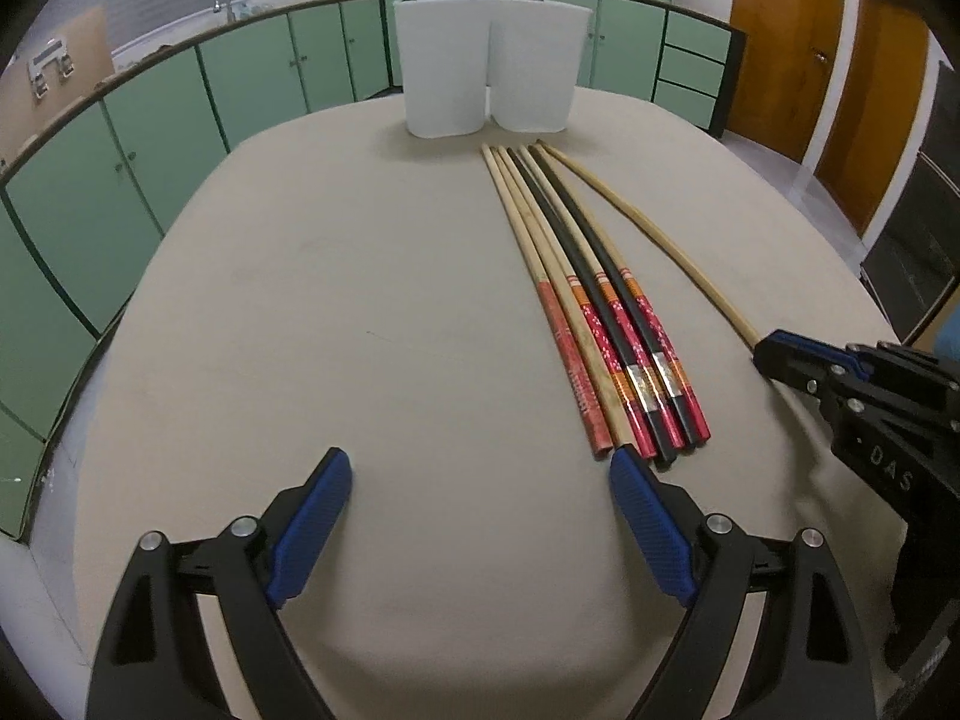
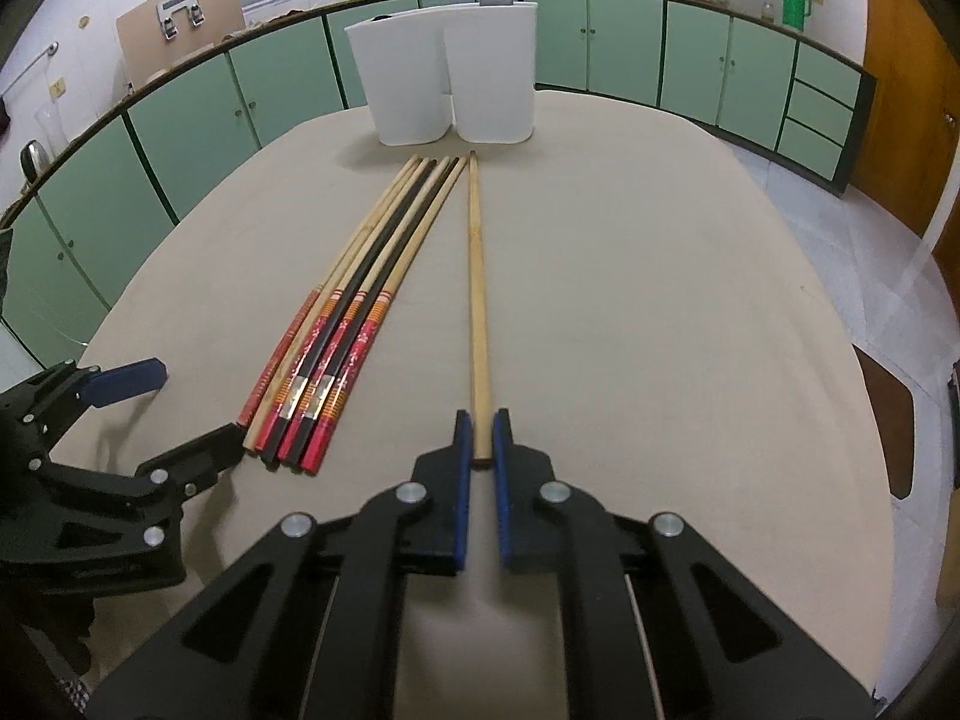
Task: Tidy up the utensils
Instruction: 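Grasp a plain wooden chopstick with the right tool while the left tool grasps a red chopstick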
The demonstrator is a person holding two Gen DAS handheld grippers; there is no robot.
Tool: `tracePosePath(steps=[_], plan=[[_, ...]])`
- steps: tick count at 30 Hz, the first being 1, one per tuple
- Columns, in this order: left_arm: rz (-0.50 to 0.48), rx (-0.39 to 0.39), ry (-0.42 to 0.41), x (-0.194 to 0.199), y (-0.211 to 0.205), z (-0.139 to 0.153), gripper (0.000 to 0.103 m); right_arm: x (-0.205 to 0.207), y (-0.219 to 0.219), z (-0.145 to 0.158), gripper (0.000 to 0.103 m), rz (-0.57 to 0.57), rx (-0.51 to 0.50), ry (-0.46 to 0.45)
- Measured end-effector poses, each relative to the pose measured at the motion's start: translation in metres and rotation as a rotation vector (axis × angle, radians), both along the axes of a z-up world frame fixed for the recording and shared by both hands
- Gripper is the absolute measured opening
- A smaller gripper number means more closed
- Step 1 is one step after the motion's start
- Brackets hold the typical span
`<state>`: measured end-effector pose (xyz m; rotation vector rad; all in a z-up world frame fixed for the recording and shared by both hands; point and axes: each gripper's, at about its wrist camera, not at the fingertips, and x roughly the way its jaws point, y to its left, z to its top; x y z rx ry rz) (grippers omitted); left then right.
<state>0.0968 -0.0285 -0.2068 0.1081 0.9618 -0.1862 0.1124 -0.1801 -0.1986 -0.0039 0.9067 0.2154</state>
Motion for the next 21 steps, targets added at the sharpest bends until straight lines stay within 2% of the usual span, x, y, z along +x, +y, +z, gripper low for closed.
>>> tracePosePath(steps=[5,9,13,15,17,18,20,21], plan=[[0.002,-0.006,-0.004,0.003,-0.004,-0.001,0.087,0.0,-0.003,0.0,0.007,0.005,0.013,0.003],[0.013,-0.017,-0.02,0.006,-0.004,-0.001,0.083,0.0,-0.003,0.0,0.014,0.028,0.033,0.002],[0.004,-0.024,-0.044,0.006,-0.006,0.002,0.062,0.0,-0.001,-0.001,0.016,0.043,0.036,0.005],[-0.004,-0.03,-0.053,0.008,-0.009,0.002,0.049,0.0,-0.001,-0.001,0.011,0.043,0.038,0.007],[-0.015,-0.037,-0.057,0.008,-0.012,0.002,0.031,0.001,-0.002,-0.001,0.007,0.035,0.038,0.008],[-0.023,-0.039,-0.06,0.008,-0.015,0.003,0.026,0.001,-0.002,-0.001,0.006,0.034,0.04,0.008],[-0.038,-0.04,-0.064,0.008,-0.02,0.003,0.008,0.0,-0.003,-0.001,0.006,0.034,0.04,0.007],[-0.041,-0.04,-0.064,0.008,-0.02,0.003,0.008,0.0,-0.003,0.0,0.006,0.034,0.038,0.006]])
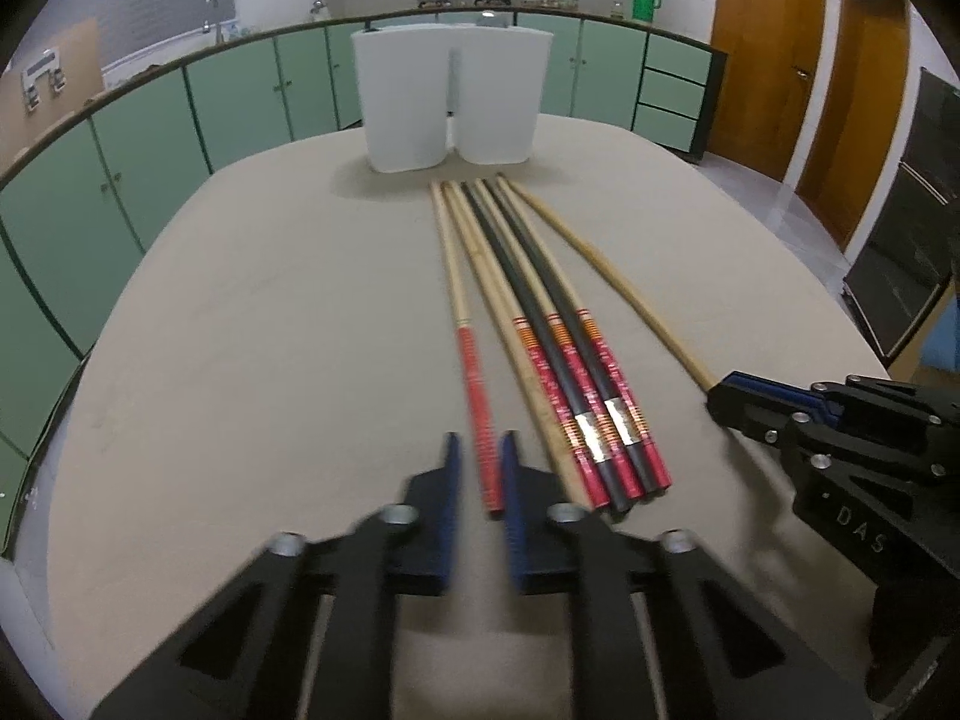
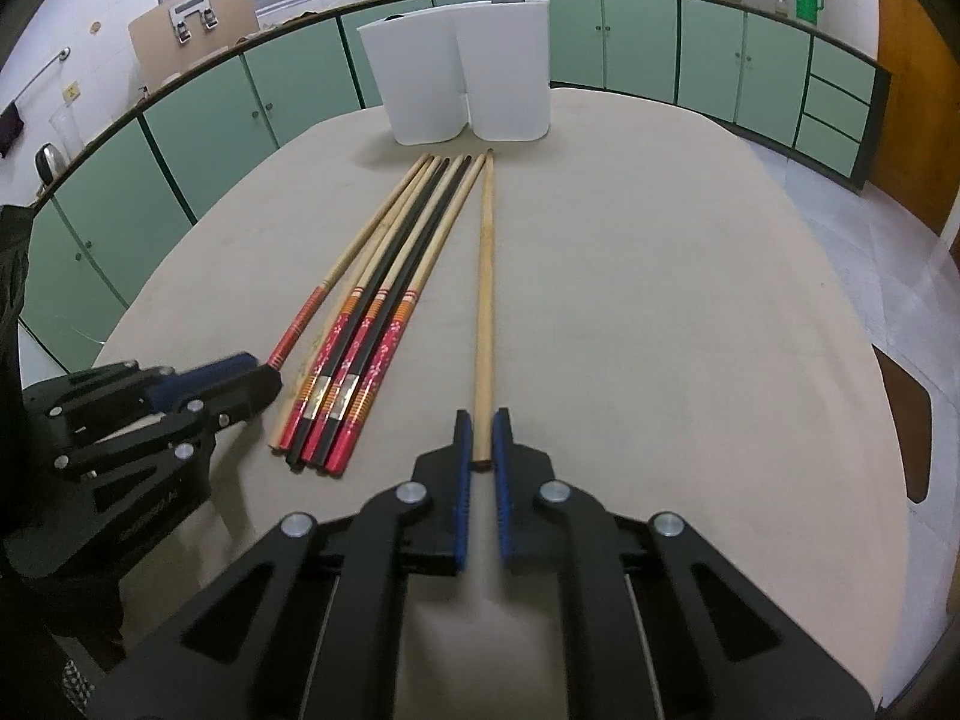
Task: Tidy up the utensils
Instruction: 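Grasp a plain wooden chopstick with the right tool while the left tool grasps a red chopstick, then lift both chopsticks, insert them upright into the white holder and open both tools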
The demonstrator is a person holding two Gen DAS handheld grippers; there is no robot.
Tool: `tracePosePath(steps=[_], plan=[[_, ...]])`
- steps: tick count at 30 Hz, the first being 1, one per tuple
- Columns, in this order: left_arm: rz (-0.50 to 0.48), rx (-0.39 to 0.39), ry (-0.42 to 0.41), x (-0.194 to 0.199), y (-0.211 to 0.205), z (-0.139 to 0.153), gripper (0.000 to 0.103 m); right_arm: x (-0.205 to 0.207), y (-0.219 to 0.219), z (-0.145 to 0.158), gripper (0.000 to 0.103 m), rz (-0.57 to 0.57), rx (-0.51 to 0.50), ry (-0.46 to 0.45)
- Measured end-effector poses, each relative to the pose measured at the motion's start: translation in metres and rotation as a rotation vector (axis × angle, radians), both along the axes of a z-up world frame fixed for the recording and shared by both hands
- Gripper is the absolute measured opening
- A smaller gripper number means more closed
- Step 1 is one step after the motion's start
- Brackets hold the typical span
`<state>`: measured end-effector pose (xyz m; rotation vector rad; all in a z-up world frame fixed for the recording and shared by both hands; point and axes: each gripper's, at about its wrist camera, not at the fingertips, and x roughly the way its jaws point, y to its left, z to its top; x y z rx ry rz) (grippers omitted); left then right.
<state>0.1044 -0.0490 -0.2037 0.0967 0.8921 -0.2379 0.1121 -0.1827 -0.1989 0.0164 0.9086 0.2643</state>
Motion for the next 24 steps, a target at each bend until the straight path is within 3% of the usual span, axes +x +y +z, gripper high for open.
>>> tracePosePath(steps=[5,11,24], plan=[[0.015,-0.012,-0.003,-0.001,0.002,0.003,0.007,-0.005,0.001,0.005,0.006,0.01,-0.021,-0.013],[0.024,-0.006,-0.064,-0.01,0.01,0.026,0.006,-0.012,-0.004,0.029,0.006,0.013,-0.009,-0.049],[0.033,-0.05,-0.267,-0.015,0.028,0.127,0.006,-0.006,-0.024,0.116,0.006,-0.011,0.056,-0.167]])
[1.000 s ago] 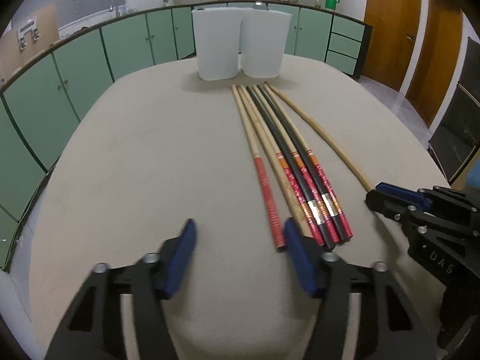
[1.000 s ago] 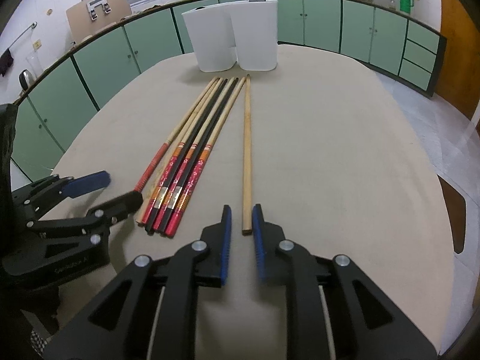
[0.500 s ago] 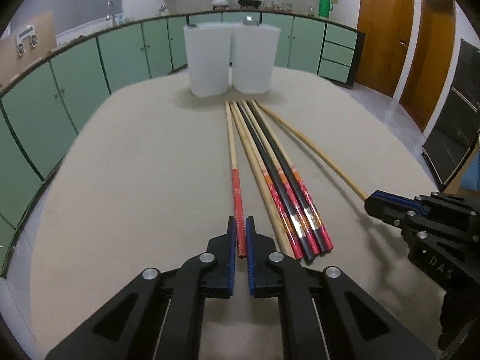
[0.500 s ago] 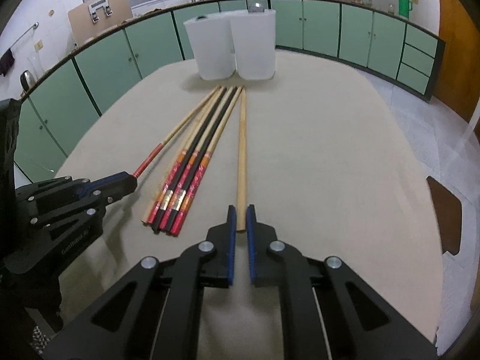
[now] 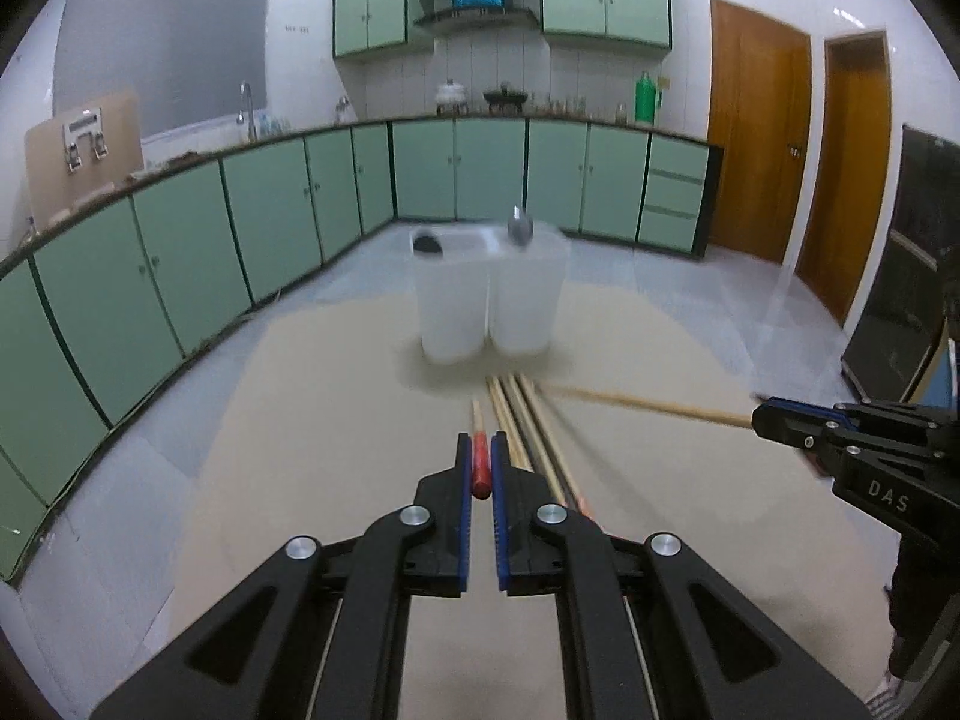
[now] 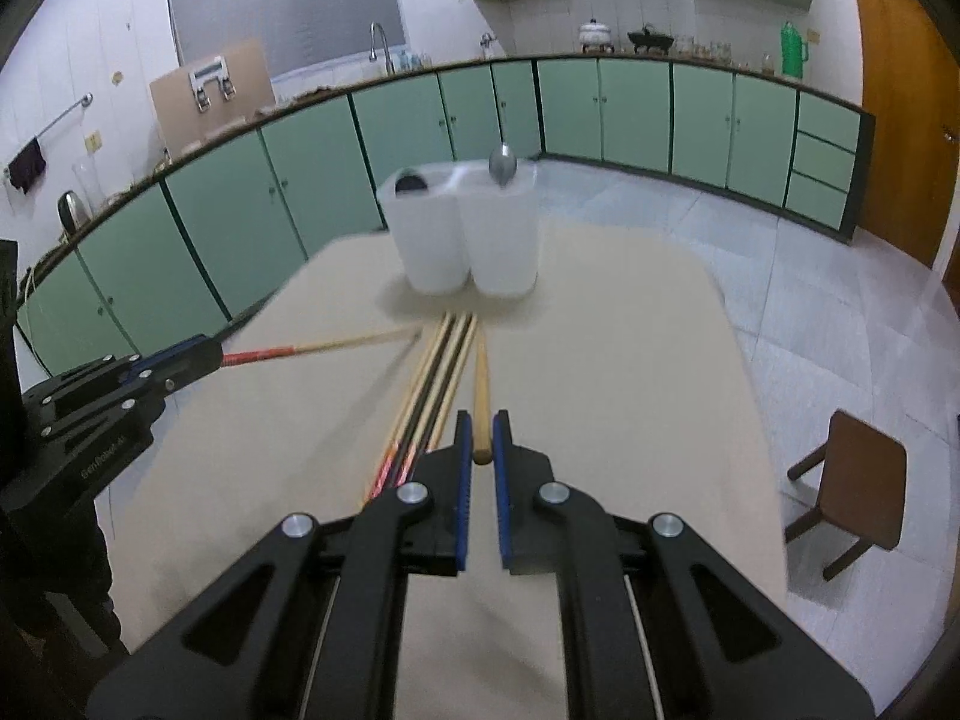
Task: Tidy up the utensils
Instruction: 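Lift both chopsticks, insert them upright into the white holder and open both tools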
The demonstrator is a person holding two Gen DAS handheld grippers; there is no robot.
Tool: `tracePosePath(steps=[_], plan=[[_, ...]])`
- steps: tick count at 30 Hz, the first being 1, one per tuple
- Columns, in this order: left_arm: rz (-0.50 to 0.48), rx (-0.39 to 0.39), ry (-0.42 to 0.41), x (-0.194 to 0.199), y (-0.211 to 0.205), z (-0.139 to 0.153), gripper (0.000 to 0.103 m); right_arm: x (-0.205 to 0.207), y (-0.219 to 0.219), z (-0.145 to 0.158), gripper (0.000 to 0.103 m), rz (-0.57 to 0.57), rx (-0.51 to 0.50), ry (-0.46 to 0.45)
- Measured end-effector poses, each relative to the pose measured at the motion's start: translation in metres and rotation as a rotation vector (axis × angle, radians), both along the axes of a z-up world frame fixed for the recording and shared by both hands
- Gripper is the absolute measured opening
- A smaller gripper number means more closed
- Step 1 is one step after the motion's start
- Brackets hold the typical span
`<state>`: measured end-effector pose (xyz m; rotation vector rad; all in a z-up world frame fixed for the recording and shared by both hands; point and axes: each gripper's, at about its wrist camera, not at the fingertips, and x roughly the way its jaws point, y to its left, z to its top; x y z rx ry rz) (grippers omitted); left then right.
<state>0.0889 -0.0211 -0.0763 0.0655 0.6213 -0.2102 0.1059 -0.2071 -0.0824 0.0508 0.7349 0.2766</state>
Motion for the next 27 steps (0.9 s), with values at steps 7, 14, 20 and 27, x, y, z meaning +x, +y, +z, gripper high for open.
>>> tracePosePath(steps=[7,14,20,27], plan=[[-0.013,-0.038,-0.072,0.016,0.006,0.044,0.006,0.018,-0.006,0.051,0.006,0.023,0.008,-0.079],[-0.048,-0.068,-0.076,0.037,0.005,0.065,0.006,0.049,-0.004,0.085,0.006,0.082,-0.003,-0.078],[-0.066,-0.096,-0.081,0.052,0.006,0.077,0.006,0.071,-0.001,0.118,0.006,0.114,-0.011,-0.113],[-0.093,-0.119,-0.186,0.072,0.008,0.127,0.006,0.098,-0.005,0.171,0.006,0.132,0.026,-0.188]])
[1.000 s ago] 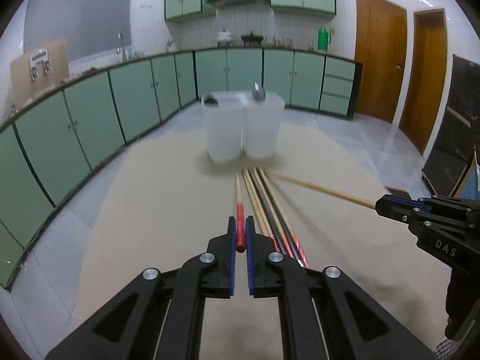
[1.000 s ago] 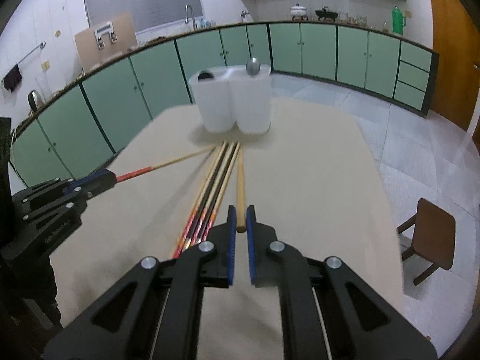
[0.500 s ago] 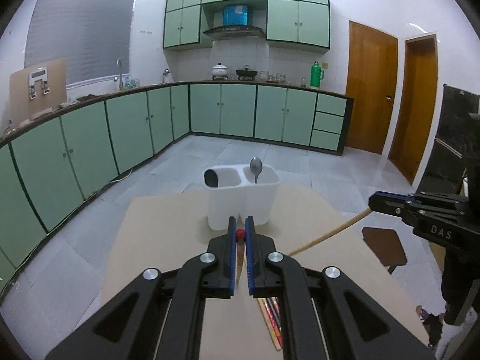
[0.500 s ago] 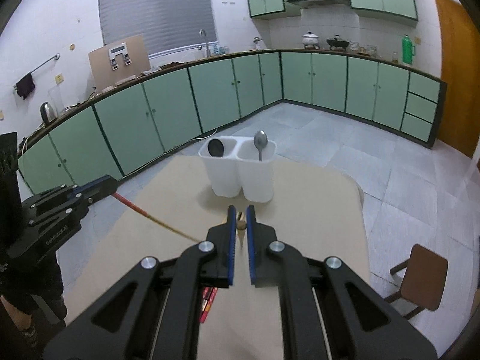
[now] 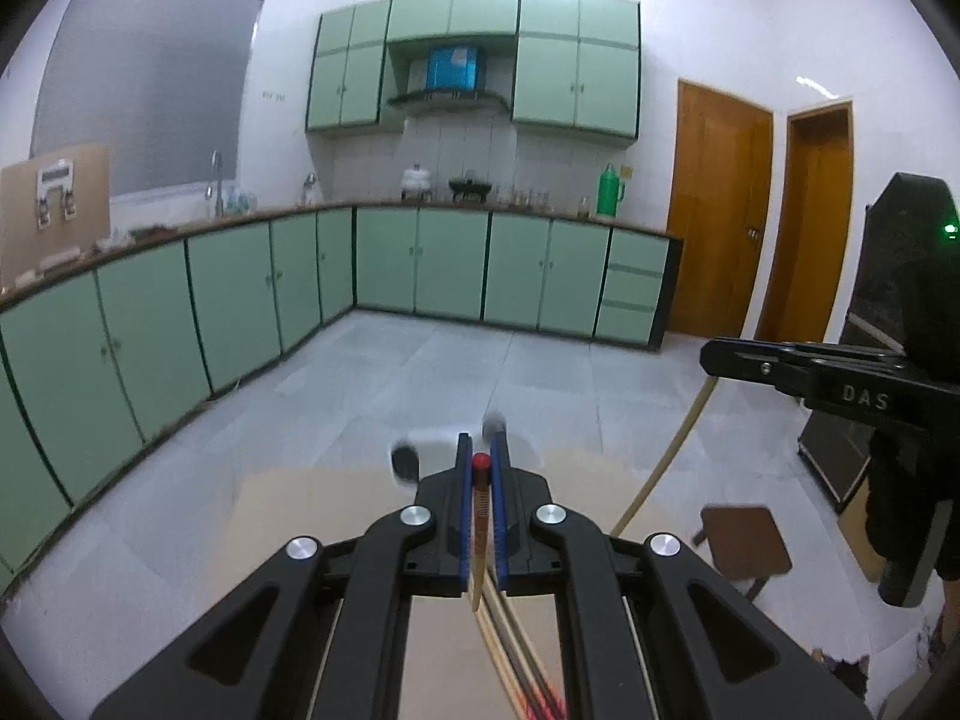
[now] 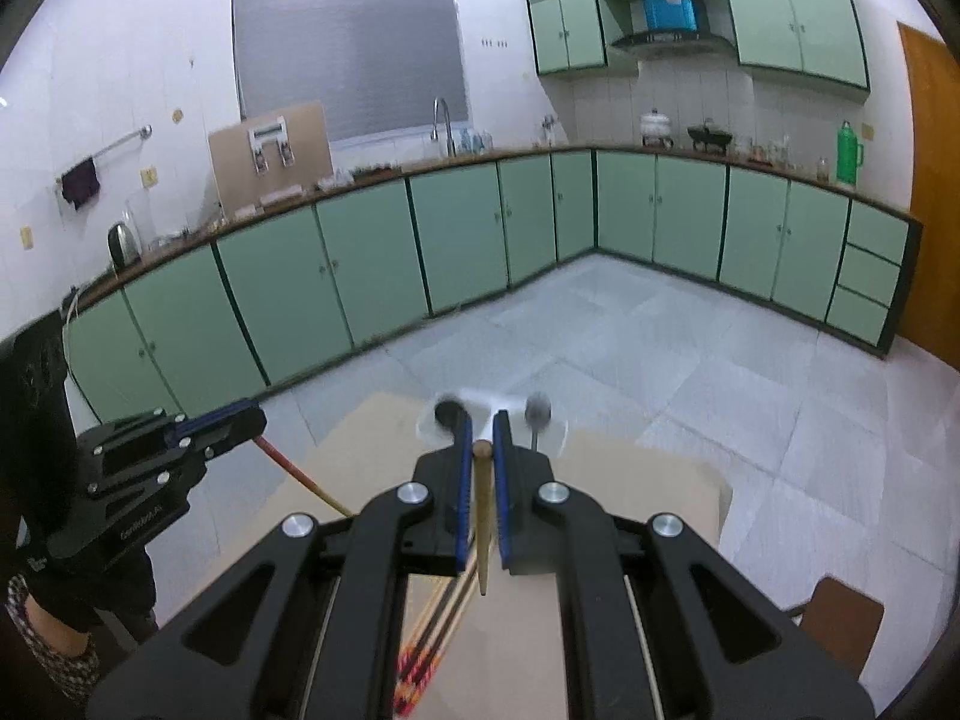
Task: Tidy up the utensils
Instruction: 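Lift both chopsticks, insert them upright into the white holder and open both tools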
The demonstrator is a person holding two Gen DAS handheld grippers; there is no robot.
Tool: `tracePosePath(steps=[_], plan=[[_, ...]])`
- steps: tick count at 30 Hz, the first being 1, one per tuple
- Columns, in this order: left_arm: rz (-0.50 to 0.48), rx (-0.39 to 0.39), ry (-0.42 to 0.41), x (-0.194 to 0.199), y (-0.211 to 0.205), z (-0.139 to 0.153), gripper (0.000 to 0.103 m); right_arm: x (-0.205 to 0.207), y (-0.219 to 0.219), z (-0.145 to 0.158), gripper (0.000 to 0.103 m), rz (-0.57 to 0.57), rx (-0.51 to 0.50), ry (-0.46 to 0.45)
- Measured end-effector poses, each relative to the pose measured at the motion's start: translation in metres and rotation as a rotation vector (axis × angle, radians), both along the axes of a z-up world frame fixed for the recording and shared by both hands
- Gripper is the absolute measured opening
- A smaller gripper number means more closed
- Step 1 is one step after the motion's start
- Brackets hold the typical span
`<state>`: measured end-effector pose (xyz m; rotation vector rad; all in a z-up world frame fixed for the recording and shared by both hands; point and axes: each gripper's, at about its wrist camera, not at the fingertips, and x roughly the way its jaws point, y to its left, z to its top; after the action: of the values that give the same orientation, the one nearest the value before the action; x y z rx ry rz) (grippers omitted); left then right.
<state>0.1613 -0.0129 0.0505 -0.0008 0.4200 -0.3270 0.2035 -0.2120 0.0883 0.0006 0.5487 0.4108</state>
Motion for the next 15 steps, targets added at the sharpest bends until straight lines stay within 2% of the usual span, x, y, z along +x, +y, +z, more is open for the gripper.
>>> tracePosePath(steps=[3,8,11,15], plan=[[0.005,-0.007,-0.069,0.013,-0.002,0.026,0.006,0.02,-0.002,0.028,0.006,-0.019,0.015,-0.063],[0.024,-0.011,-0.116,0.048,-0.011,0.046,0.006,0.057,-0.003,0.049,0.006,-0.061,0.016,-0.126],[0.035,-0.003,-0.12,0.073,-0.018,0.044,0.006,0.084,0.0,0.043,0.006,-0.085,-0.004,-0.127],[0.056,0.0,-0.114,0.108,-0.024,0.025,0.006,0.12,0.003,0.014,0.006,-0.113,-0.037,-0.098]])
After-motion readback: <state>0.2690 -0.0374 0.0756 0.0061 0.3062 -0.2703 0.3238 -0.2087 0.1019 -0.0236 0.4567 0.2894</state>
